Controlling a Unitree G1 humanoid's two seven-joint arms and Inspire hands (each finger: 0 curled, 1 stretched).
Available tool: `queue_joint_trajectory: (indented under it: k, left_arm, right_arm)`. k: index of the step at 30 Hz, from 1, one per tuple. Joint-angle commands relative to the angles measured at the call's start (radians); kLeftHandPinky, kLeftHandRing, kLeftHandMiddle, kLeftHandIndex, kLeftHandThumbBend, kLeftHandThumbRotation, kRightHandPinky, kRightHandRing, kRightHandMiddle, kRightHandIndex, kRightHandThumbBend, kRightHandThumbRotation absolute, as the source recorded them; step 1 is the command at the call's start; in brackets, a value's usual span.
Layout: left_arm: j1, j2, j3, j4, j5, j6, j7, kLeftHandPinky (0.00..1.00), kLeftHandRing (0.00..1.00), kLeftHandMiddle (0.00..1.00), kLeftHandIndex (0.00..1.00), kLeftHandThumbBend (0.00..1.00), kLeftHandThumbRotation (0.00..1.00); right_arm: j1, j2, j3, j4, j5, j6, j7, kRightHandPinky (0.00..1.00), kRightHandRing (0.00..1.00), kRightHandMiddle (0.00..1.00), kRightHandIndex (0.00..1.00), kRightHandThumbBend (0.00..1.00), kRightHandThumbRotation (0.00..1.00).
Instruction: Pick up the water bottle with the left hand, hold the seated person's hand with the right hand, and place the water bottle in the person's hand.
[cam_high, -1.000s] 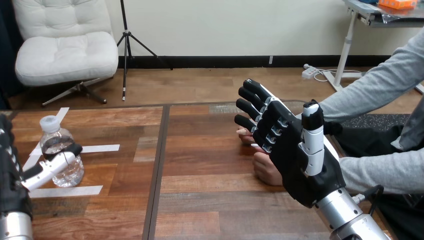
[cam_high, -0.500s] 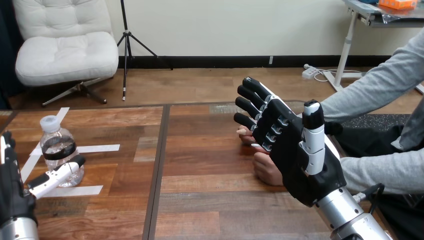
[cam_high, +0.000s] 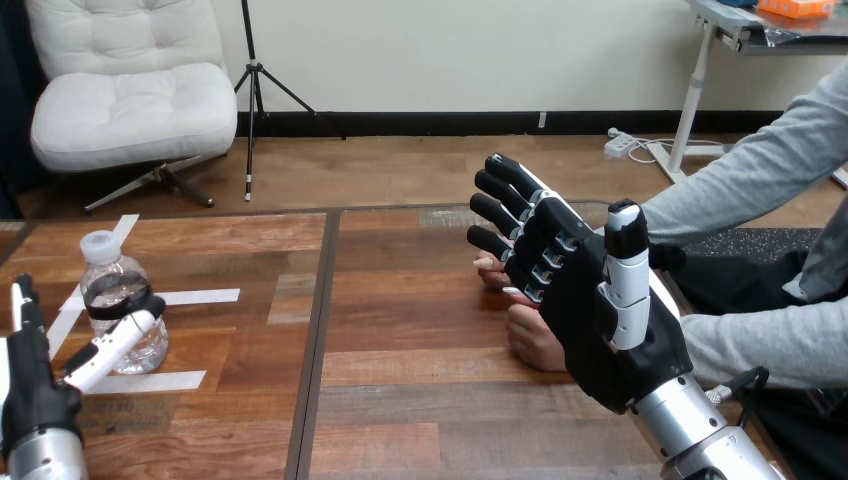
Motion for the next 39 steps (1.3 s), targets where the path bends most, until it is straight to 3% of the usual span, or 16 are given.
queue_joint_trajectory:
  k: [1,20,39]
  left_arm:
    - [-0.116,0.035,-0.017,0.053,-0.006,-0.016,0.006,0.96,1.00,1.00,1.00,0.95,0.46]
    - [-0.225,0.052,-0.010,0.228,-0.031,-0.019,0.005,0.92,0.97,1.00,1.00,0.97,0.41]
    - [-0.297,0.079,-0.039,0.330,-0.022,0.005,0.014,0.86,0.93,0.97,1.00,0.97,0.36]
  right_arm:
    - [-0.033,-0.007,-0.014,-0.047,0.006,-0.004,-0.002,0.94,0.96,0.96,0.93,0.89,1.00]
    - [-0.039,-0.007,-0.015,-0.041,0.009,-0.002,0.002,0.93,0.96,0.96,0.93,0.88,1.00]
    - [-0.041,-0.007,-0.017,-0.039,0.017,-0.001,0.008,0.93,0.97,0.96,0.93,0.89,1.00]
